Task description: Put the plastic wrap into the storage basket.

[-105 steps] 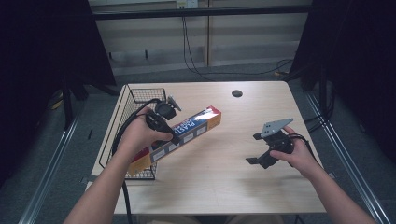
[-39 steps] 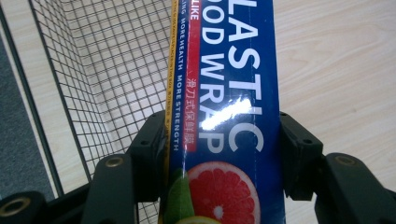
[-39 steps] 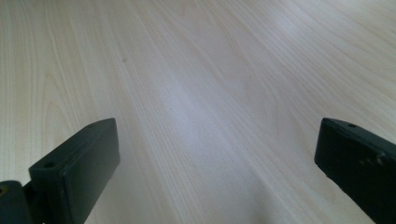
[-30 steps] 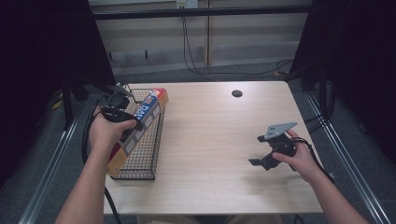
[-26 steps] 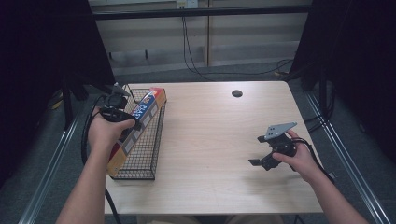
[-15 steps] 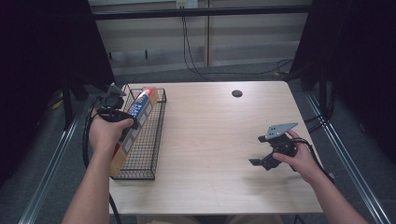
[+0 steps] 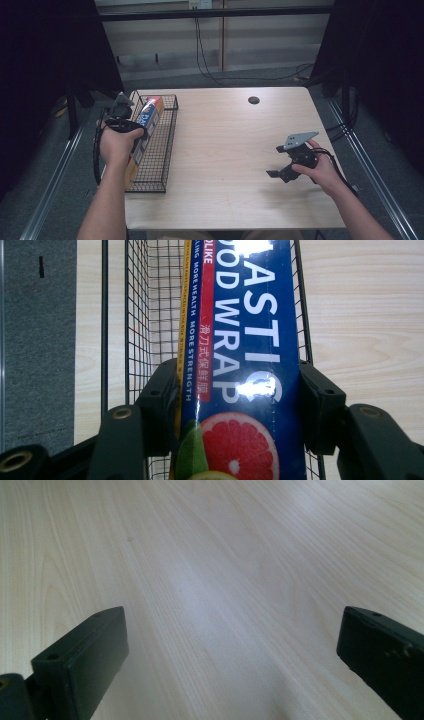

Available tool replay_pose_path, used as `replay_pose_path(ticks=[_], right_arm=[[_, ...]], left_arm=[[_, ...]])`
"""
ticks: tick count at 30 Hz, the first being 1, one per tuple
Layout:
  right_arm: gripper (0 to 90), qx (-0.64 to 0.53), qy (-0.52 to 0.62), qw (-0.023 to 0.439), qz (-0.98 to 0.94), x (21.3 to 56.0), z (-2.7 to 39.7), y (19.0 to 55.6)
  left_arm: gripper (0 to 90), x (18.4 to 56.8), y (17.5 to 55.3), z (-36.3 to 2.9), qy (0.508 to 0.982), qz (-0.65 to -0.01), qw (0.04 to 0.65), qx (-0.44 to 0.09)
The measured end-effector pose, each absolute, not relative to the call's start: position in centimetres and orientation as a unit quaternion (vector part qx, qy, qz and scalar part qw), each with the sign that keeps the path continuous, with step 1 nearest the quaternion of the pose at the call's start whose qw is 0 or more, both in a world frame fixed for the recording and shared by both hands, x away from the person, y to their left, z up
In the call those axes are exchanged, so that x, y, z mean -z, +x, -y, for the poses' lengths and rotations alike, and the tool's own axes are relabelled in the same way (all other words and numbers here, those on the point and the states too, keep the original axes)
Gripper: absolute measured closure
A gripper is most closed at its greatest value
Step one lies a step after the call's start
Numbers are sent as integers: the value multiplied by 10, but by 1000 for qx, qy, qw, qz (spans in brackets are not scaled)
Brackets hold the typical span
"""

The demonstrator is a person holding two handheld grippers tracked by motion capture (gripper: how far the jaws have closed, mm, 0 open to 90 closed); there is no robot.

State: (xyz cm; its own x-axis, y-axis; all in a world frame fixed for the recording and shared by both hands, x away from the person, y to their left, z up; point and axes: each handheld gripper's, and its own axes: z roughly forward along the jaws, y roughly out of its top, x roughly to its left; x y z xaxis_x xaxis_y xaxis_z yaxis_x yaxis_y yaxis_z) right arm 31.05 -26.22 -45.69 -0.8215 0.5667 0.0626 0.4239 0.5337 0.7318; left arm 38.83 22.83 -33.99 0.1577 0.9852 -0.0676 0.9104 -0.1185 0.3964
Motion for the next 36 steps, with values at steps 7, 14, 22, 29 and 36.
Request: replay_pose_path(ticks=[7, 14, 22, 29, 36], right_arm=[[3, -392, 282, 90, -871, 457, 262, 310], [3, -392, 282, 91, -871, 458, 261, 310], [3, -394, 283, 90, -870, 457, 262, 310], [3, -394, 282, 90, -870, 457, 262, 310], [3, -392, 281, 91, -871, 458, 262, 310]], left_arm=[[441, 349, 388, -231, 720, -662, 179, -103], [440, 354, 388, -232, 713, -670, 179, -105], [440, 361, 389, -232, 708, -676, 173, -106], [440, 364, 390, -234, 709, -678, 165, -107], [439, 371, 391, -233, 708, -679, 161, -107]])
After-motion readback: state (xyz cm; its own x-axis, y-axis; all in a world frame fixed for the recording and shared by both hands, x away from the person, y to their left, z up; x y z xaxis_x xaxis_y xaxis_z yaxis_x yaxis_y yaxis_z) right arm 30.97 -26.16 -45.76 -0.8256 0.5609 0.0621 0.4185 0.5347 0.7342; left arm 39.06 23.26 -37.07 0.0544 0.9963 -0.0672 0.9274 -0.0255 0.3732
